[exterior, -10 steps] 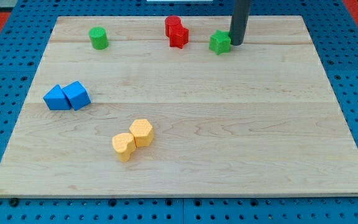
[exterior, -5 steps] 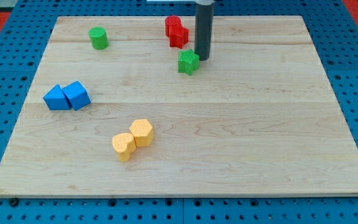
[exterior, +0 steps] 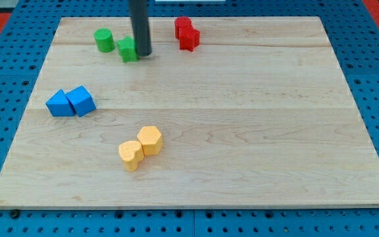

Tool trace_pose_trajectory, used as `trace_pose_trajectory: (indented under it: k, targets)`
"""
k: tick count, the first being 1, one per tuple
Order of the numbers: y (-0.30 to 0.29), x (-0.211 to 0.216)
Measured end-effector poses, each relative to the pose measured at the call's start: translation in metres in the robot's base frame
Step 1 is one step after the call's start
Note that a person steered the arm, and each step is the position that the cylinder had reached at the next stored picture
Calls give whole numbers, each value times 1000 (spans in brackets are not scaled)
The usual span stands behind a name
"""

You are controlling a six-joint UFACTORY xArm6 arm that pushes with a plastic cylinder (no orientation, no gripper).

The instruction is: Move the green star into the green circle

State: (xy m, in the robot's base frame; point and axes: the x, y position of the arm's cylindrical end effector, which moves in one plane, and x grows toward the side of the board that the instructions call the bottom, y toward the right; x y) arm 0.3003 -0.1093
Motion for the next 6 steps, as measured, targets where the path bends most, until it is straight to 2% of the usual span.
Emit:
trace_pose_trajectory:
  k: [2,3,5,6]
  targets:
    - [-6,-5]
    - [-1,13]
    - [15,95]
    - [70,66]
